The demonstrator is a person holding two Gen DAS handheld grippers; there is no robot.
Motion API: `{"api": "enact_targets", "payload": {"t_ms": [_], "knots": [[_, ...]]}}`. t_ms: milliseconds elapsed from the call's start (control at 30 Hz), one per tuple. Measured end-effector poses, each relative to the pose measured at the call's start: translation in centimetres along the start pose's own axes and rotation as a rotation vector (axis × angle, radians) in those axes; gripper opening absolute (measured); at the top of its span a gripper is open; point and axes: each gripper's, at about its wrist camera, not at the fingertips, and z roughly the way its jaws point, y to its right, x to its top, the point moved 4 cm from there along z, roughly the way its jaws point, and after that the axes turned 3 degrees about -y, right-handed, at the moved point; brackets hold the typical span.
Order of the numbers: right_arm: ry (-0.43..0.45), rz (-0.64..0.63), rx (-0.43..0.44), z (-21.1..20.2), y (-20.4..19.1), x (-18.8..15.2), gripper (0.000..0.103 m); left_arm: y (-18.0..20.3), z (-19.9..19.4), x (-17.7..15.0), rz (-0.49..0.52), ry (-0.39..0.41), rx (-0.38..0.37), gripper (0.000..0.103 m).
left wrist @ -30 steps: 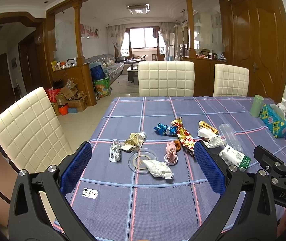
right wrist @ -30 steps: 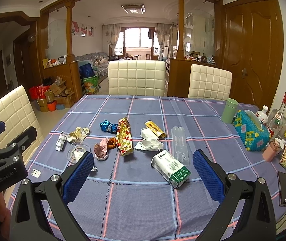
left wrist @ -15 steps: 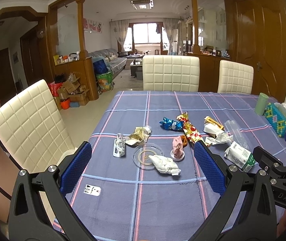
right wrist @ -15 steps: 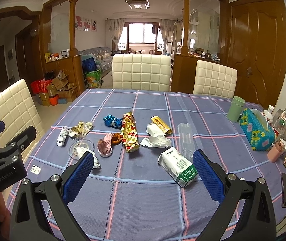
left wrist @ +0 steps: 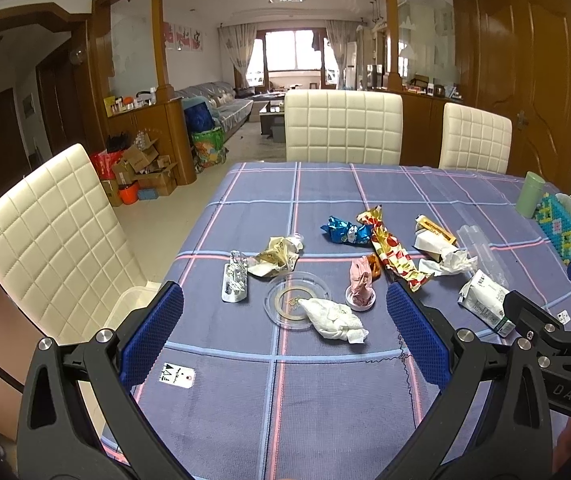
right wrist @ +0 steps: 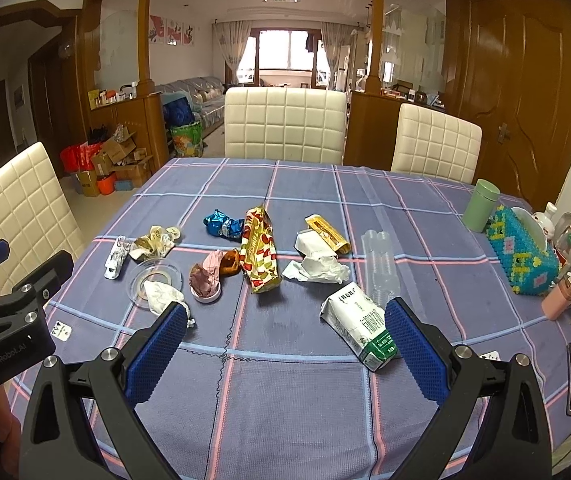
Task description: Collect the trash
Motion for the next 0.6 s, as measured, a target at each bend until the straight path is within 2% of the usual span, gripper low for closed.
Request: {"api": "enact_targets", "payload": {"t_ms": [600], "knots": [[-0.035, 0.006, -0.004, 1.7, 0.7, 0.1, 0.097, 0.5, 1.8, 0.1, 0.012, -0.031, -0.006, 0.100]]}}
